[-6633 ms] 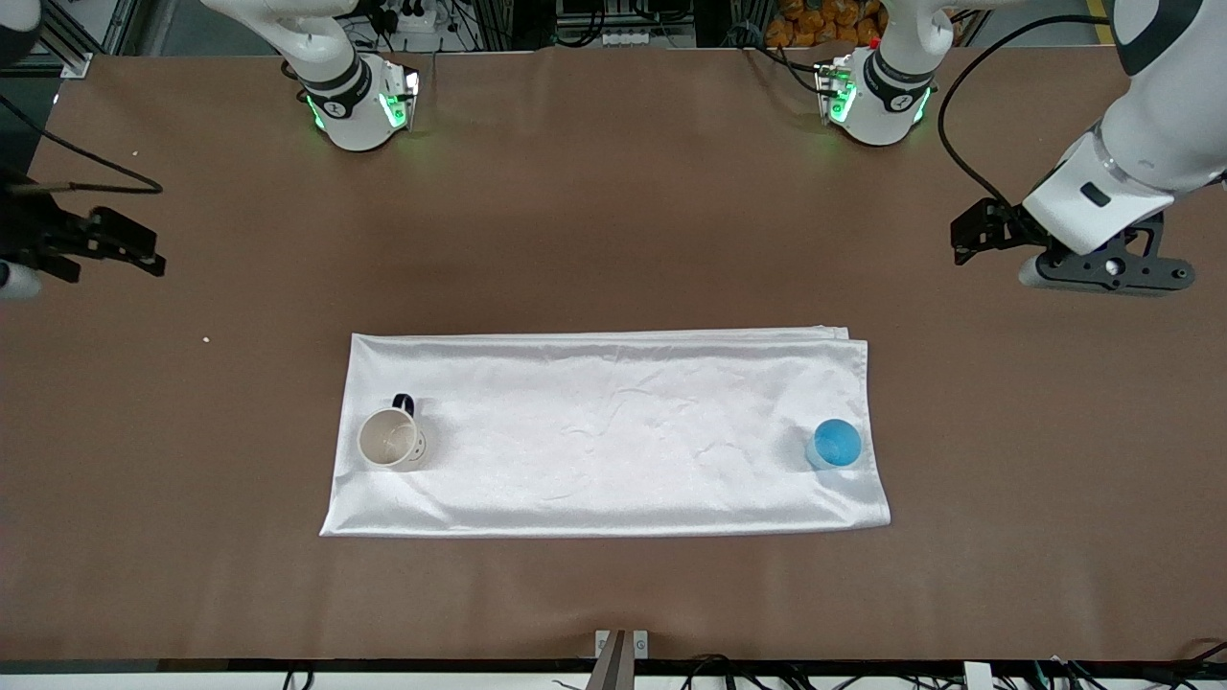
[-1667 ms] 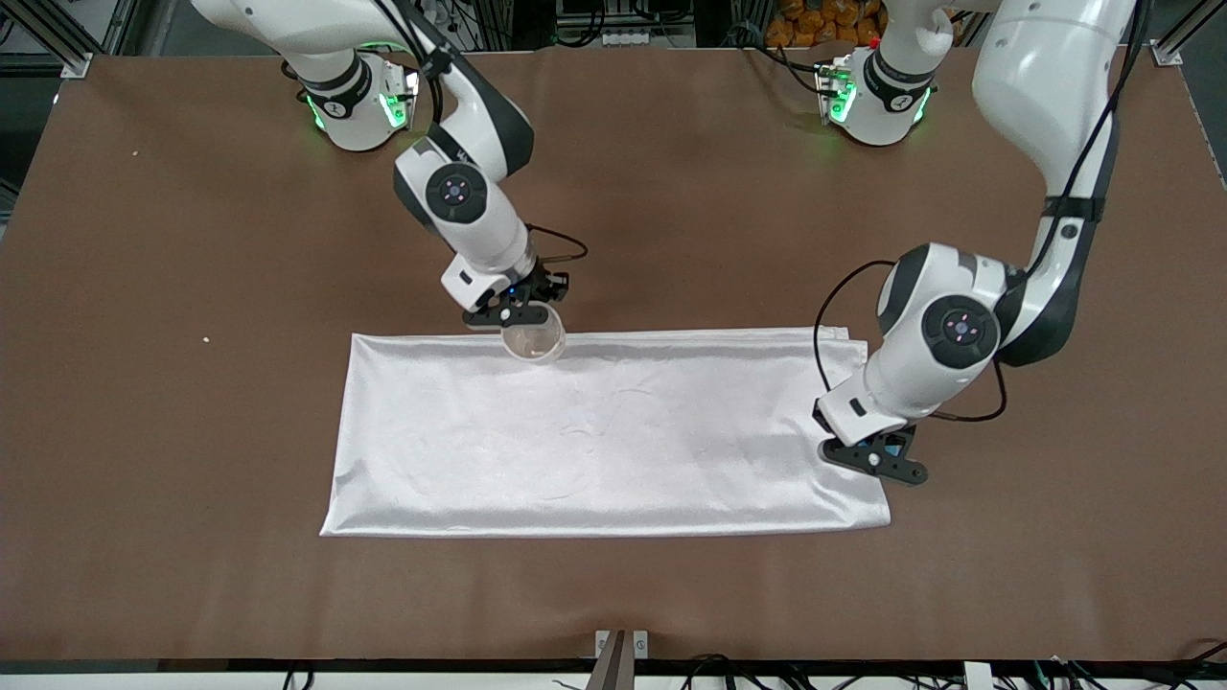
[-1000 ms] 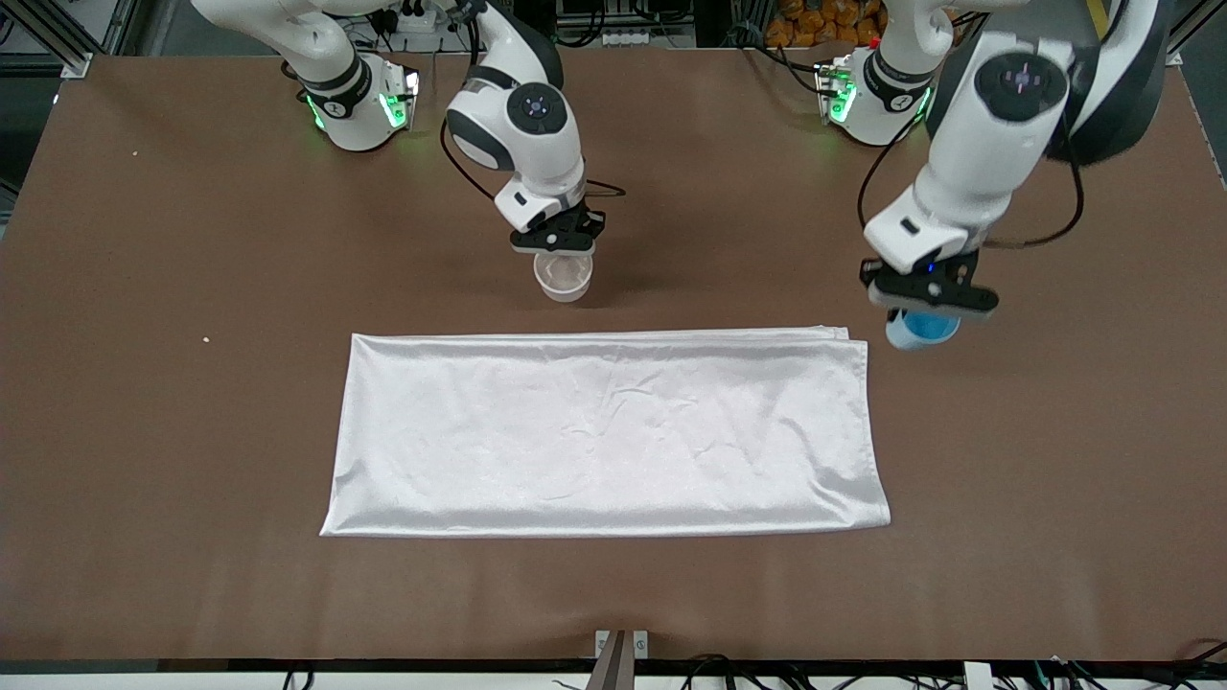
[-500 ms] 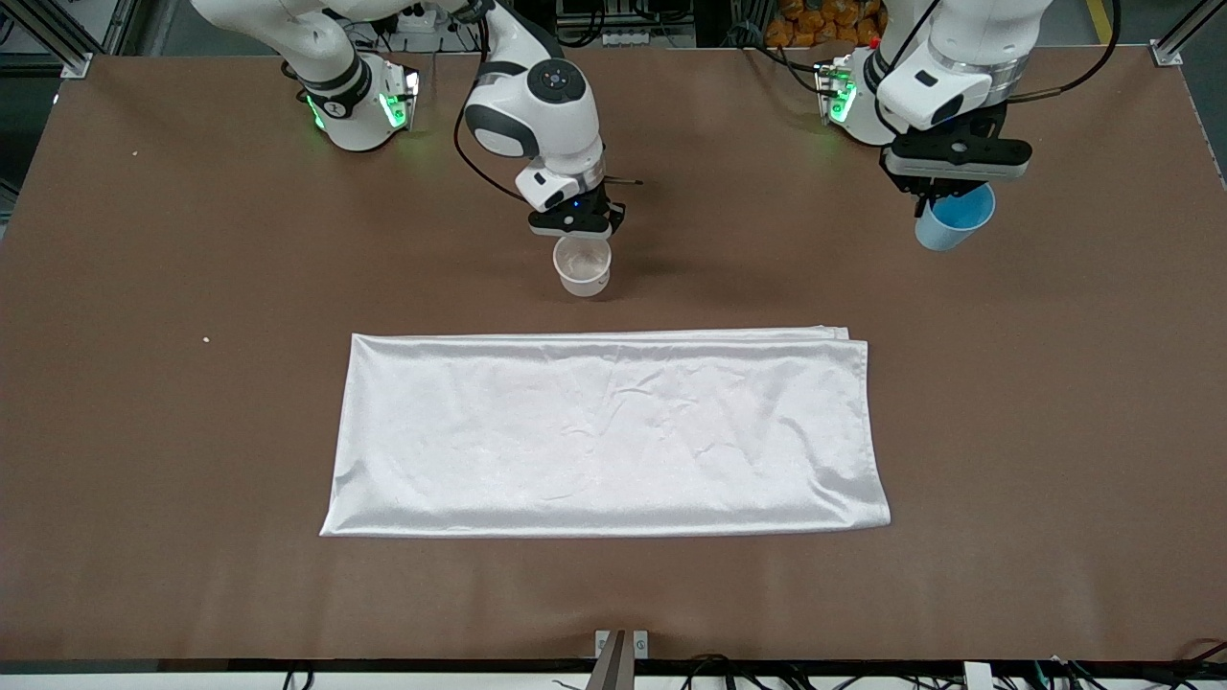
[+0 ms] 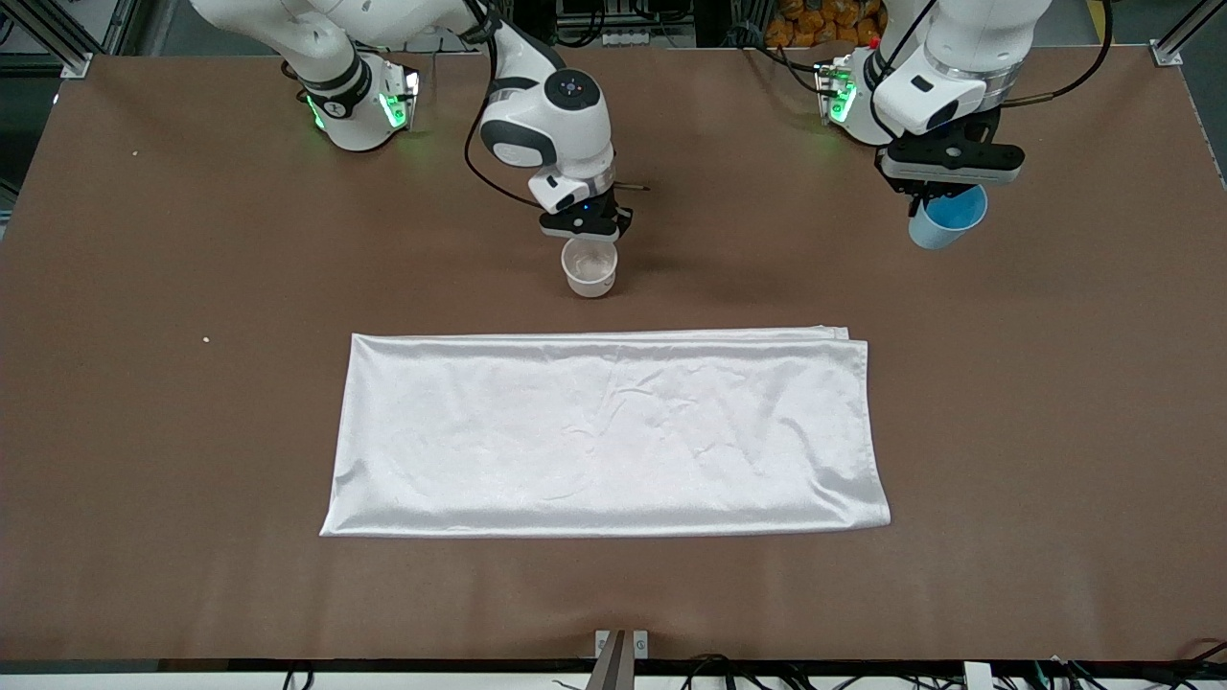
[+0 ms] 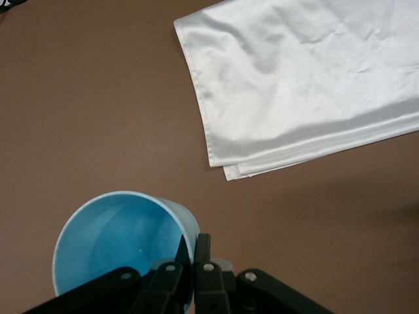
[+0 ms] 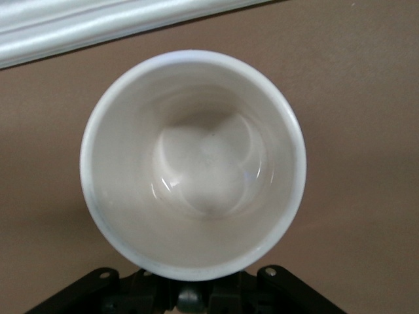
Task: Place blue cup into white mug on table
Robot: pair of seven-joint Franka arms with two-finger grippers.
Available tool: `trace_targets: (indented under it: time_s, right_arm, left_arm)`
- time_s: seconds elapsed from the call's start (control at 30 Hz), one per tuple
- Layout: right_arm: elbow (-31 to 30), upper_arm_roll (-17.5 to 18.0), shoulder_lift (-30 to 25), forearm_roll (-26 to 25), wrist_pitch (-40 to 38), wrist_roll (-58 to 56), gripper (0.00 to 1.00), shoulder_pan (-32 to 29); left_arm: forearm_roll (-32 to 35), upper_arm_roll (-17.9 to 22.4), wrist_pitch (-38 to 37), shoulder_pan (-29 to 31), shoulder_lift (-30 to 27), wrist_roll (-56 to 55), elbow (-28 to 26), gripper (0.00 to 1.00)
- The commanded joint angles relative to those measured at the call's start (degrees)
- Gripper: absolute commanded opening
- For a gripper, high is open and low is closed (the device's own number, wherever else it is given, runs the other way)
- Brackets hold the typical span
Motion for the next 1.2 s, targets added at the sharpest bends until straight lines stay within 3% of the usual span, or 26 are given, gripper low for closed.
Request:
trace_targets:
  time_s: [0.0, 0.2, 0.47, 0.5, 0.53, 0.63, 0.67, 0.87, 1.17]
  right_arm:
    - [1.4, 0.5, 1.6, -5.5, -0.2, 5.8, 0.0, 0.6]
    - [1.7, 1.0, 3.6, -12.6, -0.3, 12.9, 0.0, 0.7]
    - [1.8, 2.1, 3.9, -12.9, -0.4, 15.5, 0.0, 0.8]
    - [1.9, 2.4, 3.9, -12.8, -0.5, 15.7, 0.08, 0.7]
    - [1.9, 2.4, 3.9, -12.8, -0.6, 15.8, 0.26, 0.7]
    - [2.2, 2.5, 3.9, -12.8, -0.8, 15.9, 0.92, 0.7]
    - [2.3, 2.5, 3.9, -12.8, -1.0, 15.9, 1.0, 0.7]
    - [2.6, 4.6, 3.3, -12.3, -2.3, 15.8, 1.0, 0.0]
    - [8.7, 8.9, 3.3, -10.4, -12.0, 16.0, 1.0, -0.9]
  left_arm:
    - [-1.0, -0.2, 0.0, 0.1, -0.2, -0.9, 0.2, 0.0]
    - [-1.0, -0.3, 0.0, 0.1, 0.0, -0.8, 0.4, 0.0]
    - [-1.0, -0.2, 0.0, 0.1, 0.1, -0.8, 0.6, 0.0]
    - [-1.0, -0.2, 0.0, 0.1, 0.2, -0.9, 0.8, 0.0]
    - [-1.1, -0.3, 0.0, 0.1, 0.3, -0.9, 0.9, 0.0]
    - [-1.6, -0.3, 0.0, 0.1, 0.5, -0.9, 1.3, 0.0]
    - [-2.0, -0.3, 0.0, 0.1, 0.6, -0.9, 1.4, 0.0]
    - [-2.4, -0.5, 0.0, -0.1, 1.2, -0.9, 2.4, 0.0]
    - [-3.7, -5.3, -0.1, 0.0, 2.9, -6.4, 5.7, 0.0]
